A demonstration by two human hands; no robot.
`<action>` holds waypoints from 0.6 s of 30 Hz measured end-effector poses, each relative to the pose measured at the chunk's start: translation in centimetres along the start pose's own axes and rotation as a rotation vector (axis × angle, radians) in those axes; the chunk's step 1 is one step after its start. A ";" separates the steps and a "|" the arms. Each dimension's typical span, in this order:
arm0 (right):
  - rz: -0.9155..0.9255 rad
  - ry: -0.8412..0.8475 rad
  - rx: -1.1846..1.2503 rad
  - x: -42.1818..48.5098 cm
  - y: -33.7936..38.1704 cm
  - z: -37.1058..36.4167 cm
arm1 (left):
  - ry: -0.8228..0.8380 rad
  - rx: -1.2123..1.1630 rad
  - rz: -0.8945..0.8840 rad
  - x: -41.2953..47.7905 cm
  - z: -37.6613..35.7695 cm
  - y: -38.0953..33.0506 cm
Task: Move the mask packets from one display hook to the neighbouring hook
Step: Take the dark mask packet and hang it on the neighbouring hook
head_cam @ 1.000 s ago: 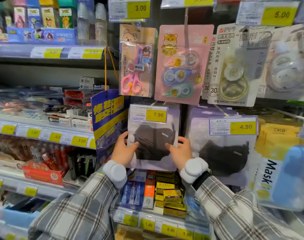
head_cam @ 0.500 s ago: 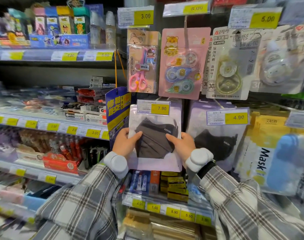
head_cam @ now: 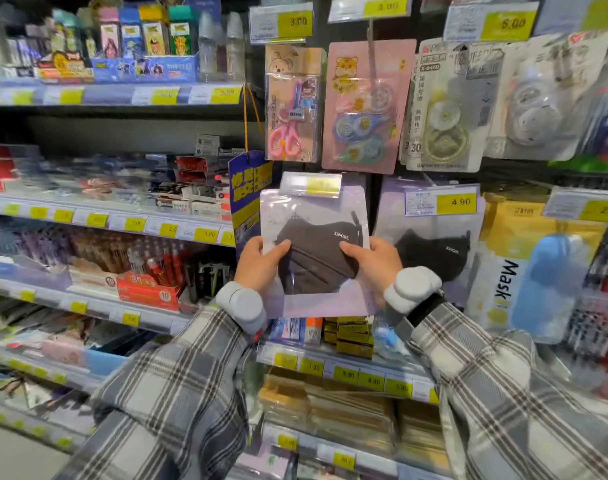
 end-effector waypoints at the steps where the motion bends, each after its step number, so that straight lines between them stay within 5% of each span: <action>1: 0.002 -0.001 0.015 -0.4 0.0 0.3 | 0.018 -0.003 0.003 -0.2 -0.2 0.1; 18: -0.034 0.036 -0.035 -2.3 -4.2 8.5 | 0.133 -0.114 0.146 -5.2 -8.1 2.1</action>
Point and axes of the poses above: each hand's wrist, its own x-axis towards the middle knuckle, its own z-axis out of the back of the hand, y = z × x, the point moved 10 cm from there along x, towards the middle knuckle, and after that the axes turned 11 degrees about -x, right-handed, at the moved point
